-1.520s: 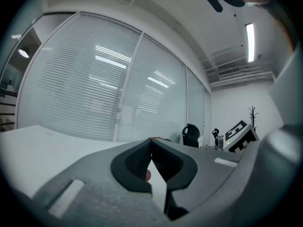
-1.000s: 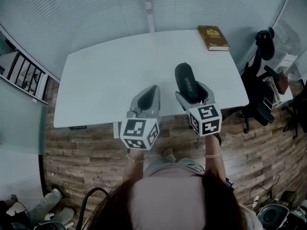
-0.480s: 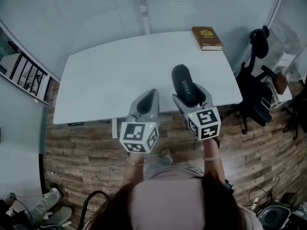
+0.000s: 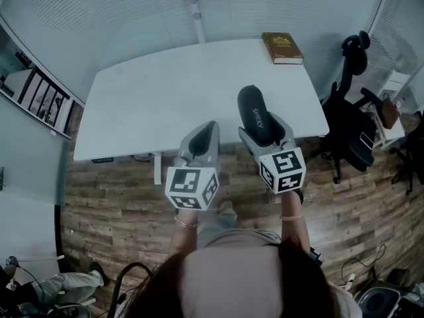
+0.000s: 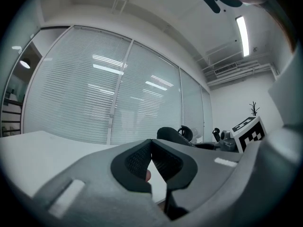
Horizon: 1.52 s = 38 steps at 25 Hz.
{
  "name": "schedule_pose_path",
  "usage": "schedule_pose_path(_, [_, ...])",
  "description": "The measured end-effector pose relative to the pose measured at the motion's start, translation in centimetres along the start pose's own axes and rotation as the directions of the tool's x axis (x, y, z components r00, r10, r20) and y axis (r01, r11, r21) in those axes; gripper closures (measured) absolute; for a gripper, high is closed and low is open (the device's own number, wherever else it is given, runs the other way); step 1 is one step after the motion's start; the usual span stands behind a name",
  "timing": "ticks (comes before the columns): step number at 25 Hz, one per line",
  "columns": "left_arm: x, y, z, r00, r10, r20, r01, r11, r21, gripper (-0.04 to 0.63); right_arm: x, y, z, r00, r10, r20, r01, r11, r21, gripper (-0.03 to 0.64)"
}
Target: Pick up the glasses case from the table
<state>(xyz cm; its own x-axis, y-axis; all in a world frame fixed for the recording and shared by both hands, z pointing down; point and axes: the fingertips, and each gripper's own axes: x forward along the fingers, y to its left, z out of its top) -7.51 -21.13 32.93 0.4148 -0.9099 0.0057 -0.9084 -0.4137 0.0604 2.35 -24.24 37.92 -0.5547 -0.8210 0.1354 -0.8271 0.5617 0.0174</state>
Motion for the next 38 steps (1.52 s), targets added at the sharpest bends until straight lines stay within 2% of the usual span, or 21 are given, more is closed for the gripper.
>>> schedule_pose_path(15, [-2.8,-4.2,0.5,0.999,0.028,0.016,-0.028,0.999,0.034,0.592,-5.3,0.3,0.7,0.997,0.028,0.071,-0.027,1.0,-0.004,0.256])
schedule_pose_path(38, [-6.8,-10.5,0.7,0.999,0.046,0.027,-0.047,0.998,0.053,0.592,-12.9,0.5,0.6,0.993,0.048,0.11,-0.048,0.999,-0.012,0.256])
